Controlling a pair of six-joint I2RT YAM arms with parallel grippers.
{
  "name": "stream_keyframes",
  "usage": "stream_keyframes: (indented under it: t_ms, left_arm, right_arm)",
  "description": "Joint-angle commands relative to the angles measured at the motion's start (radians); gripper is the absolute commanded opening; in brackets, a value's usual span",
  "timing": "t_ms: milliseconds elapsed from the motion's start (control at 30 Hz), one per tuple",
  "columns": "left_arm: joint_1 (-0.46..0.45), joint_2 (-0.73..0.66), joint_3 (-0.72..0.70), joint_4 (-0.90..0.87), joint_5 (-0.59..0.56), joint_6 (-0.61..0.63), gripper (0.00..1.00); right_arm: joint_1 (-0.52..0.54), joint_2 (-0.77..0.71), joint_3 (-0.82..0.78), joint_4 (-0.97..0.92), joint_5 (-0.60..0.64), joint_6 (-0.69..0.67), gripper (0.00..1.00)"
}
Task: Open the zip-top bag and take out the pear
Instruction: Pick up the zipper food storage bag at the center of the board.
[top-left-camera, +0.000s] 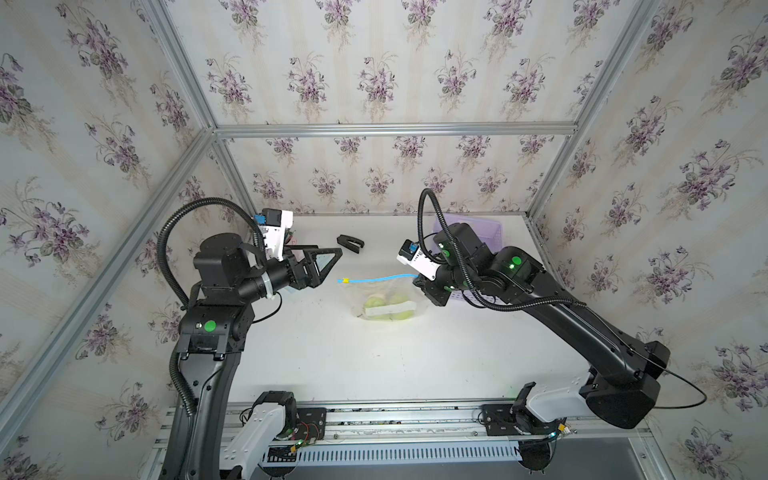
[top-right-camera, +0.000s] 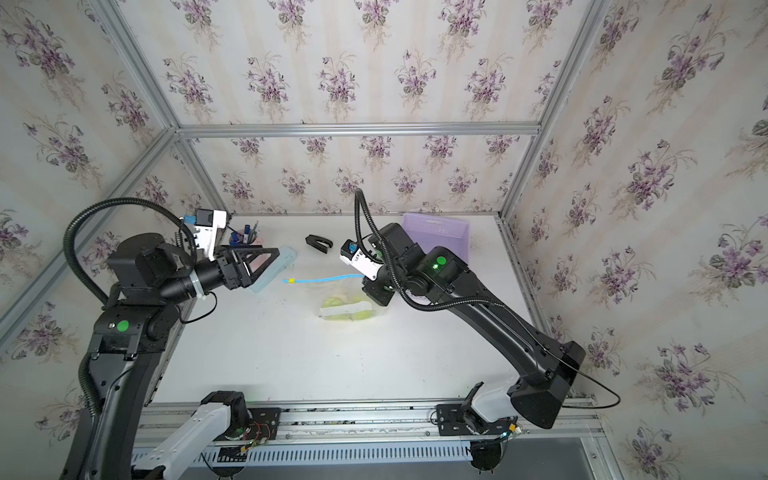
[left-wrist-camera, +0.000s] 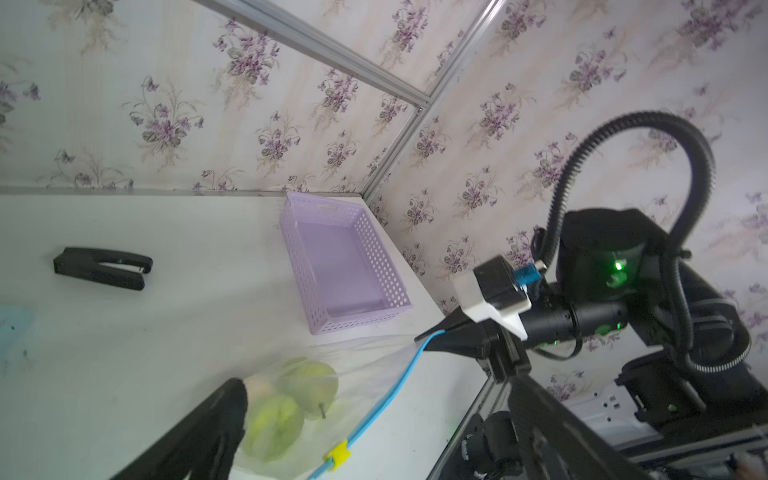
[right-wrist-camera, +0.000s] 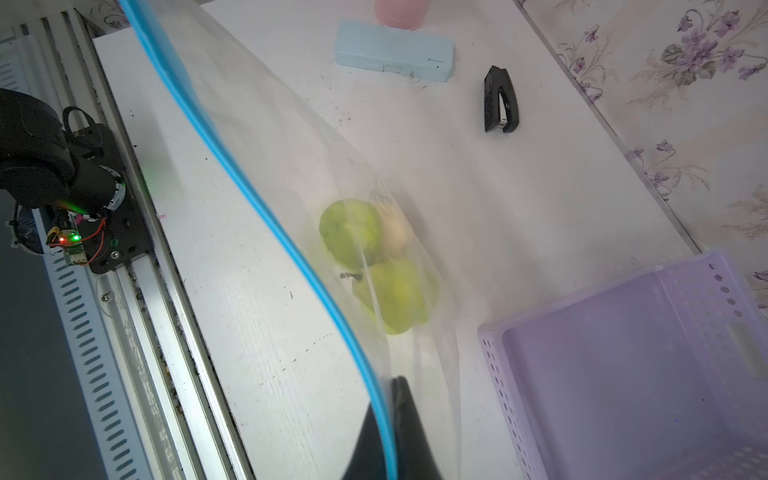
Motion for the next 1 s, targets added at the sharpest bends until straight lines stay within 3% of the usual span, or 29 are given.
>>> stream_keyframes:
  t_ms: [0, 167, 367, 467, 667, 967]
  left_arm:
    - [0.0, -0.075, -0.05, 0.0, 0.058, 0.26, 1.0]
    - [0.0, -0.255, -0.219, 0.102, 0.019, 0.394, 0.99]
    - [0.0, -0.3, -0.331, 0.105, 0.013, 0.454, 0.94]
    - [0.0, -0.282, -0.347, 0.088, -0.012, 0.513, 0.95]
    - [0.0, -0.19, -0.345, 0.131, 0.075, 0.54, 0.93]
    - [-0.031, -0.125, -0.379, 0.184, 0.141, 0.534, 0.72]
  right_arm:
    - [-0.03, -0.021, -0.009, -0.021, -0.07, -0.027, 0.0]
    - [-0.053, -0.018, -0.028, -0.017, -0.092, -0.027, 0.0]
    - [-0.06, -0.002, -0.031, -0.013, -0.091, -0.024, 0.0]
    - [-0.062, 0.0, -0.034, -0.019, -0.089, -0.026, 0.0]
    - [-0.061, -0.002, -0.048, -0.023, -0.089, -0.017, 0.0]
    - [-0.061, -0.01, -0.065, -0.029, -0.079, -0.017, 0.0]
